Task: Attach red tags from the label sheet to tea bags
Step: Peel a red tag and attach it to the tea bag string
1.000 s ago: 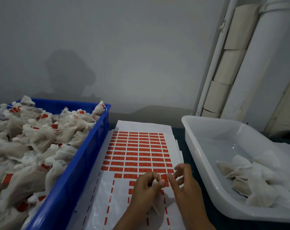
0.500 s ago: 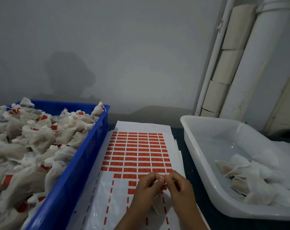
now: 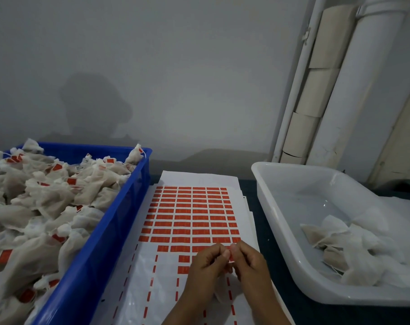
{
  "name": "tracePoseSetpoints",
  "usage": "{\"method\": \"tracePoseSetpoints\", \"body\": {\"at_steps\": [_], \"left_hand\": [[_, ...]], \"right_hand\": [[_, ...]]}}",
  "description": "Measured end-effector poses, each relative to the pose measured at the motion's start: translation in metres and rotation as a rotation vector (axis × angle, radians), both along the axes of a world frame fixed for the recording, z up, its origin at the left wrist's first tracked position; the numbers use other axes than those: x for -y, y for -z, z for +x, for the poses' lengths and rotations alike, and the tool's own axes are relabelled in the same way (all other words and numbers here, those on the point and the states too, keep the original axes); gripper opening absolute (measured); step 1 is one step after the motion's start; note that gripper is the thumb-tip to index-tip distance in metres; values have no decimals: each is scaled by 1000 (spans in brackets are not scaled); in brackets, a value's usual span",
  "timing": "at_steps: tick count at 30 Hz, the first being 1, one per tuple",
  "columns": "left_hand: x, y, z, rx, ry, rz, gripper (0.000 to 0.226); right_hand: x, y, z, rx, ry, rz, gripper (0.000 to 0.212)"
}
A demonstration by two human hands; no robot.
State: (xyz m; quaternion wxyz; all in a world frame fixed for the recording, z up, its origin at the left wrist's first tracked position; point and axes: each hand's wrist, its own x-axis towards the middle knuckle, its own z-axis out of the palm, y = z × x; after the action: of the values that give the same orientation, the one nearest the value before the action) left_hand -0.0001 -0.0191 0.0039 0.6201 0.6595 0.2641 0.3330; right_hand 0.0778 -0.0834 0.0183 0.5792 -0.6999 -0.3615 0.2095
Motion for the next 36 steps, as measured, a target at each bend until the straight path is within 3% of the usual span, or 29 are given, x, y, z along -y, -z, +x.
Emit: {"method": "tracePoseSetpoints", "body": {"at_steps": [3, 9, 15, 22, 26, 33, 36], "left_hand": [[-1, 1, 0, -5, -10, 7, 21], [-2, 2, 0, -82, -48, 139, 16], [-1, 7, 0, -252, -73, 306, 9], [-3, -5, -11, -336, -72, 247, 16], [-5, -10, -27, -365, 24, 213, 9], [-2, -8, -36, -461, -33, 252, 37], [-3, -7, -45, -391, -61, 220, 49]], "right_hand": [[0, -1, -3, -209, -10, 12, 18], [1, 2, -1, 2, -23, -8, 12], [-1, 7, 0, -6, -40, -78, 9], [4, 11, 6, 28, -32, -212, 14], [15, 11, 7, -10, -3, -191, 10], [22, 5, -4, 109, -86, -266, 5], [24, 4, -9, 113, -119, -293, 9]]}}
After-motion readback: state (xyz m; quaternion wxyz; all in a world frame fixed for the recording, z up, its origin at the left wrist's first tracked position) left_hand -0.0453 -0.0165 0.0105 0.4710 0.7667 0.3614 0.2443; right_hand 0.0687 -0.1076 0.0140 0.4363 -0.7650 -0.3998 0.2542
